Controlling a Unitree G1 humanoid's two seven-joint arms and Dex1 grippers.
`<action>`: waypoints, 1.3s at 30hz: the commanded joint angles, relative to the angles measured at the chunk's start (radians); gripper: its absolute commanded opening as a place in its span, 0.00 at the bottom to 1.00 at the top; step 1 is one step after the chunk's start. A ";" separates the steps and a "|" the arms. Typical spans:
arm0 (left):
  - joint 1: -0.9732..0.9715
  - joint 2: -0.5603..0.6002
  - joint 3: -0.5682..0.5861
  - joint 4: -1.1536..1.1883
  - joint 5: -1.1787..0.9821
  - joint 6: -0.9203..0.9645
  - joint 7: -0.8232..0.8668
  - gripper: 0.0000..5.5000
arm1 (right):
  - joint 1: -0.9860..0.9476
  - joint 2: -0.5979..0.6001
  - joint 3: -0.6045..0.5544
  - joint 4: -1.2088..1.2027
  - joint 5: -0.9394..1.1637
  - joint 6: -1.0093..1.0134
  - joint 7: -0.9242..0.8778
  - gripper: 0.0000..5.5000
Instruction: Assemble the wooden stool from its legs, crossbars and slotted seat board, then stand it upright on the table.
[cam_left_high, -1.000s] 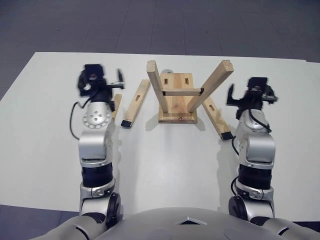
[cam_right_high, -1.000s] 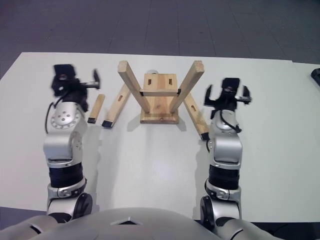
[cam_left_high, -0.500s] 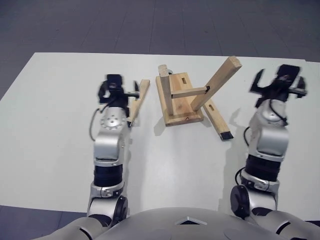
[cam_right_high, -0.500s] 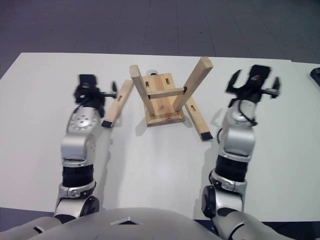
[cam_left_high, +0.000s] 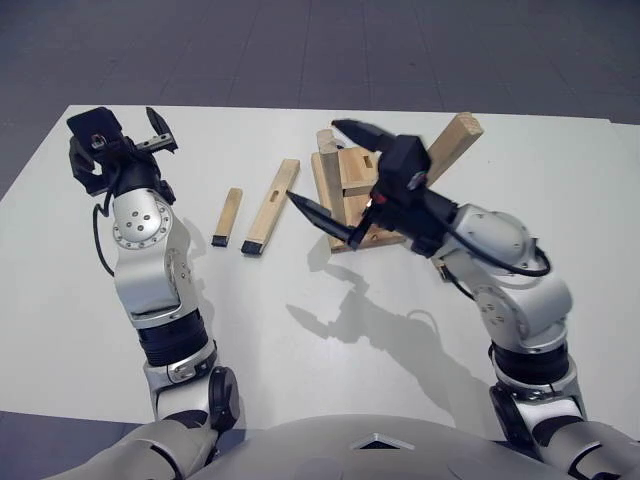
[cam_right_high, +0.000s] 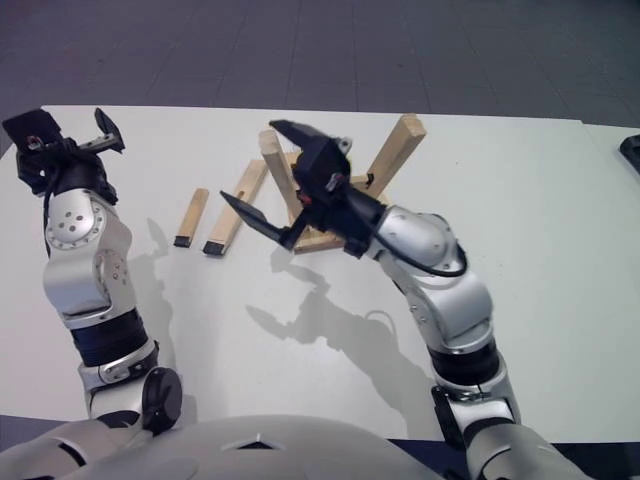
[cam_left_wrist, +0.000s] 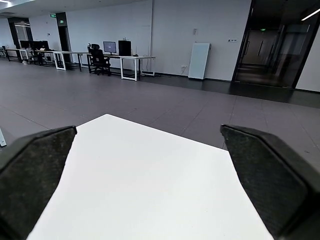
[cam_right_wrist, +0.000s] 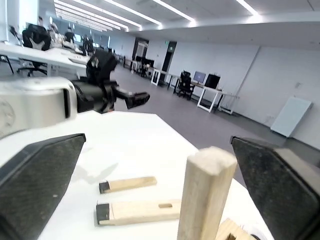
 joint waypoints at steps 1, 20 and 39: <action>0.003 -0.012 -0.018 0.021 0.006 0.001 0.008 0.98 | 0.016 0.012 0.054 0.114 -0.093 -0.028 -0.046 0.88; 0.016 -0.020 -0.040 0.067 0.016 0.001 0.016 0.98 | 0.003 0.138 -0.009 0.235 -0.216 -0.033 -0.230 0.34; -0.022 0.020 -0.064 0.131 0.022 -0.012 -0.015 0.98 | -0.080 -0.358 -0.104 0.510 0.092 -0.281 0.735 0.19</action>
